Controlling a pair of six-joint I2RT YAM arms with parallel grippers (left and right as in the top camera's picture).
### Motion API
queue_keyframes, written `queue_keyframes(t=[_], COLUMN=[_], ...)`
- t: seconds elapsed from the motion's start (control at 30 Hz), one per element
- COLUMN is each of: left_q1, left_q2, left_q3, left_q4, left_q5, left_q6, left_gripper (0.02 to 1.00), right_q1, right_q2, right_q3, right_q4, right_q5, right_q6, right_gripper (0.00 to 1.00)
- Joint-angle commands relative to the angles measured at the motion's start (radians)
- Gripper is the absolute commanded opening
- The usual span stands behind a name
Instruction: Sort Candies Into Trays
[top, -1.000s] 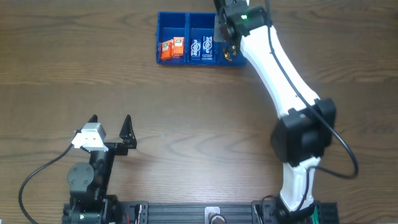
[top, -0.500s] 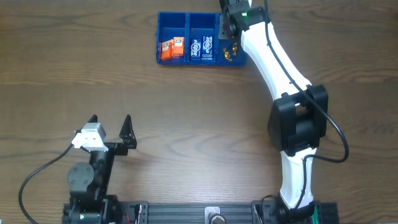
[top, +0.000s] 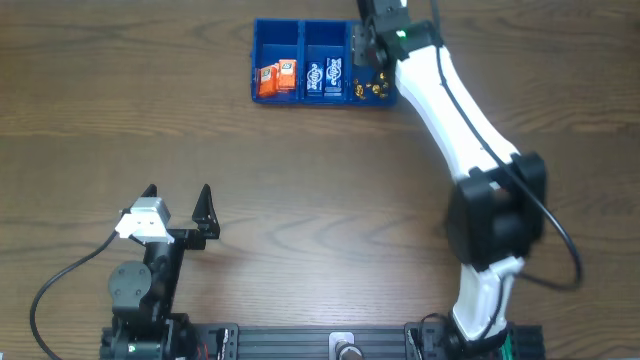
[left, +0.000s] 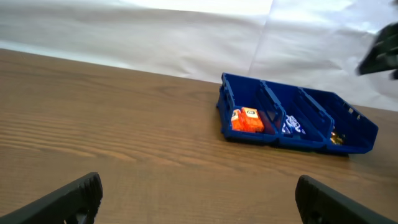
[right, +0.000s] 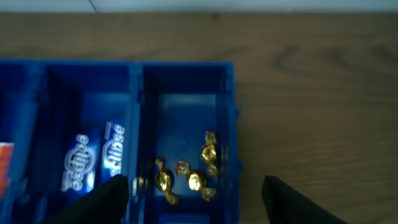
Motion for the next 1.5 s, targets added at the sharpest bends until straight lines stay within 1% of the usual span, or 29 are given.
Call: queue_keyframes(t=[0.03,0.07,0.2,0.27,0.33,0.37,0.4,0.5,0.6,0.7,0.97,1.13,1.17,1.43,1.5], left_q1=[0.006,0.006,0.006,0.006,0.006,0.006,0.006,0.006,0.006,0.006,0.006,0.006,0.006,0.006,0.006], left_q2=[-0.006,-0.006,-0.006,-0.006,-0.006,-0.006,-0.006,-0.006,-0.006,-0.006,-0.006,-0.006,-0.006,-0.006,-0.006], left_q3=[-0.018,-0.018,-0.018,-0.018,-0.018,-0.018,-0.018,-0.018,-0.018,-0.018,-0.018,-0.018,-0.018,-0.018,-0.018], left_q4=[-0.036,-0.036,-0.036,-0.036,-0.036,-0.036,-0.036,-0.036,-0.036,-0.036,-0.036,-0.036,-0.036,-0.036,-0.036], left_q5=[0.018,0.018,0.018,0.018,0.018,0.018,0.018,0.018,0.018,0.018,0.018,0.018,0.018,0.018,0.018], left_q6=[0.006,0.006,0.006,0.006,0.006,0.006,0.006,0.006,0.006,0.006,0.006,0.006,0.006,0.006,0.006], left_gripper=[0.998,0.998,0.998,0.998,0.998,0.998,0.996,0.998,0.998,0.998,0.998,0.998,0.998,0.998,0.998], right_q1=[-0.014,-0.03,-0.088,-0.127,-0.192,-0.262,-0.28,-0.29,-0.29,-0.299,-0.299,-0.271,-0.268,-0.268,-0.268], right_q2=[-0.349,-0.43,-0.727,-0.867,-1.0,-1.142,-1.202,-1.376,-1.519,-1.641,-1.872,-1.962,-1.967,-1.968,-1.968], right_q3=[-0.298,-0.383,-0.663,-0.775,-0.887,-1.014,-1.065,-1.218,-1.358,-1.476,-1.659,-1.716,-1.719,-1.762,-1.762], right_q4=[0.112,0.145,0.216,0.217,0.223,0.251,0.269,0.341,0.42,0.456,0.471,0.505,0.508,0.608,0.609], right_q5=[0.027,0.027,0.024,-0.005,-0.063,-0.098,-0.095,-0.093,-0.095,-0.095,-0.099,-0.15,-0.15,-0.159,-0.167], right_q6=[-0.033,-0.047,-0.046,-0.044,-0.045,-0.048,-0.059,-0.134,-0.142,-0.142,-0.143,-0.24,-0.267,-0.367,-0.366], right_gripper=[0.77,0.772,0.785,0.798,0.853,0.923,0.987,0.998,0.998,0.998,0.998,0.998,0.998,0.998,0.998])
